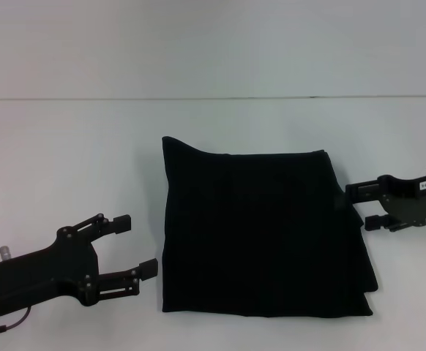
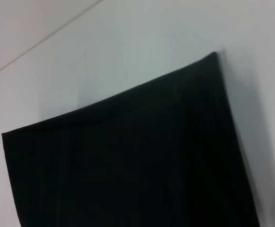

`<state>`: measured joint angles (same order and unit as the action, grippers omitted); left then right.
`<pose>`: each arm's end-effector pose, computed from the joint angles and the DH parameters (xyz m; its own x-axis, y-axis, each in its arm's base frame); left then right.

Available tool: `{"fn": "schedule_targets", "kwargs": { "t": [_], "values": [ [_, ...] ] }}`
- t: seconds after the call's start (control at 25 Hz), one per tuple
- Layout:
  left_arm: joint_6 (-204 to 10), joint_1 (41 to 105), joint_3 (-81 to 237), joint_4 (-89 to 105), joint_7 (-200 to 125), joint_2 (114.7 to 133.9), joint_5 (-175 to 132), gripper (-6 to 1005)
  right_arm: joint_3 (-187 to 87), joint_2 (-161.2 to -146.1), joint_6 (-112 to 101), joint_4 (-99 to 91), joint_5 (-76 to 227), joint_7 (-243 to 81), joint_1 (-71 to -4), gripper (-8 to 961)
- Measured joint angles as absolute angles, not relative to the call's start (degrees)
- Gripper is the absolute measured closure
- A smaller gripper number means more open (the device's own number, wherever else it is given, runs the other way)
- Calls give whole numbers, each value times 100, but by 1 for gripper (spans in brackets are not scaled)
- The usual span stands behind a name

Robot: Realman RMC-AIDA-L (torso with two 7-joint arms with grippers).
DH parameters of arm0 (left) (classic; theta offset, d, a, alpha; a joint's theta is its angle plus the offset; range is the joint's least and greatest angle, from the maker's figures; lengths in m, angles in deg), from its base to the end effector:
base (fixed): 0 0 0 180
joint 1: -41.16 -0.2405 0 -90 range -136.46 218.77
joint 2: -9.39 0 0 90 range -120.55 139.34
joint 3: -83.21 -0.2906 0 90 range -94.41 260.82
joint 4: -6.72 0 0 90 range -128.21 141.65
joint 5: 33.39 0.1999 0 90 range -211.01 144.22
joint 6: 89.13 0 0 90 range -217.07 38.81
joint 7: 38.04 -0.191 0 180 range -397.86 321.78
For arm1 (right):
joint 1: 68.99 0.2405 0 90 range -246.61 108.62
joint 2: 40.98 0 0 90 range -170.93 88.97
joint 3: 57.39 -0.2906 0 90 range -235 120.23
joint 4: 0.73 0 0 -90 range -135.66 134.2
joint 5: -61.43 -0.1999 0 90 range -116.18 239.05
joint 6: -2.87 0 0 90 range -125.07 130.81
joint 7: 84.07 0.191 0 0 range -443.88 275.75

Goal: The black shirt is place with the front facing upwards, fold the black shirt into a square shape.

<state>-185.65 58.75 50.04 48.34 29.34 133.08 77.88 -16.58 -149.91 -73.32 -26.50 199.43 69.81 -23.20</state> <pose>-0.2951 0.2872 -0.0539 0.7364 0.2551 0.6267 0.4817 -0.8481 -0.2208 0.2965 0.4232 -0.0341 -0.0267 -0.9653 -0.2597 -0.9977 0.0420 -0.0534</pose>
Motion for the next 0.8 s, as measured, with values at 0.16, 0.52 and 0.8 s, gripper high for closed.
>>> {"fn": "schedule_targets", "kwargs": {
  "t": [0.16,0.52,0.8],
  "values": [
    [-18577,5873,5006,4825,2935,13314,7788,63,-1677,-14957,-7450,-2649,19936,6963,-2374,70],
    [-18584,5864,5007,4811,2938,13323,7757,63,-1861,-15042,-7606,-2648,19933,6921,-2421,69],
    [-18581,5874,5008,4810,2937,13323,7754,63,-1863,-15053,-7609,-2588,19933,6921,-2485,71]
  ]
}}
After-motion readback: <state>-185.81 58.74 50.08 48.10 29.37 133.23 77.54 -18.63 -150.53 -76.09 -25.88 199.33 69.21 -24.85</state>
